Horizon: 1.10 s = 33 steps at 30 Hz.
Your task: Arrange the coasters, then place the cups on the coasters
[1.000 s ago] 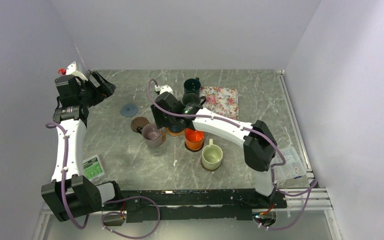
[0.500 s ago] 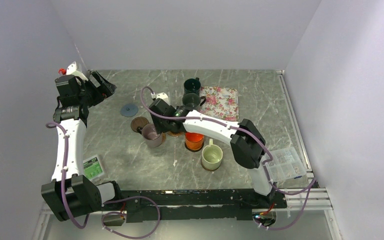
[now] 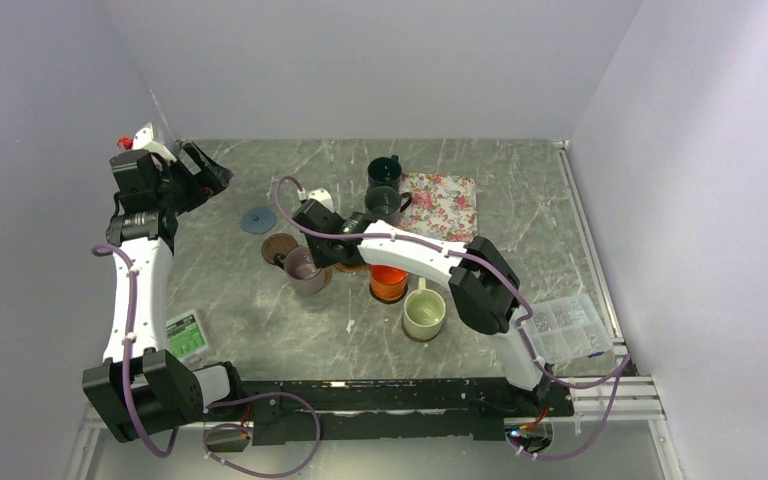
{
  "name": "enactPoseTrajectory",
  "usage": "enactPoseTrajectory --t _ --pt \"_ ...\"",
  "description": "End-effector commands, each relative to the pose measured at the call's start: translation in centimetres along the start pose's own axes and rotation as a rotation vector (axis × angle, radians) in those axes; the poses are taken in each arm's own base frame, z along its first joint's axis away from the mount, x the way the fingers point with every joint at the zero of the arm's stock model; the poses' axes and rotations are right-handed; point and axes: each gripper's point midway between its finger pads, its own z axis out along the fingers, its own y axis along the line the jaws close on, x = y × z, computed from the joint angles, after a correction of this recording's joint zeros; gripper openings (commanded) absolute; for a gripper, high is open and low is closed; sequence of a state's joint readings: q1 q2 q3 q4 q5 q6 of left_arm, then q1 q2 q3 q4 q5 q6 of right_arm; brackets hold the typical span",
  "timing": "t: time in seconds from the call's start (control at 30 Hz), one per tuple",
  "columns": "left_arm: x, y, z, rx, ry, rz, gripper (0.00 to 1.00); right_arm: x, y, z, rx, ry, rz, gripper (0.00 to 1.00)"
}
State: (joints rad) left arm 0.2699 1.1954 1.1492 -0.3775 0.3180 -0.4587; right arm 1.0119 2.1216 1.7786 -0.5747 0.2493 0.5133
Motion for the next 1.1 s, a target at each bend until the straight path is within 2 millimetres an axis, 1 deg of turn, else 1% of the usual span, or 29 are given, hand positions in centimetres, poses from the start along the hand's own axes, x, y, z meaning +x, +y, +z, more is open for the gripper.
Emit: enactPoseTrajectory --t 0.0,0.17,0.47,0.57,0.83,1.07 --pt "-0.7 -0.6 0.2 0.035 -0.025 0.0 0.94 -1.4 1.0 -0.8 -0.019 -0.027 0.001 0.22" --pt "-0.8 -0.6 0.2 0.037 -0.028 0.001 0.94 -1.7 1.1 -1.3 -0.019 -0.034 0.002 0.17" --pt "-0.9 -0.6 0.1 0.037 -0.03 0.003 0.94 -2.5 1.6 -1.9 -0.039 -0.065 -0.012 0.0" --pt "-0.9 -0.7 0.1 0.038 -0.028 0.005 0.94 -3.1 2.0 -2.6 -0.069 -0.082 -0.019 0.0" --pt "-0.9 -0.7 0.1 0.04 -0.029 0.004 0.94 -4.9 2.5 -4.4 -0.116 -0.154 -0.064 0.0" --pt "-0.8 -0.7 0.2 0.043 -0.028 0.001 0.94 -6.1 2.2 -4.8 -0.107 -0.195 -0.139 0.0"
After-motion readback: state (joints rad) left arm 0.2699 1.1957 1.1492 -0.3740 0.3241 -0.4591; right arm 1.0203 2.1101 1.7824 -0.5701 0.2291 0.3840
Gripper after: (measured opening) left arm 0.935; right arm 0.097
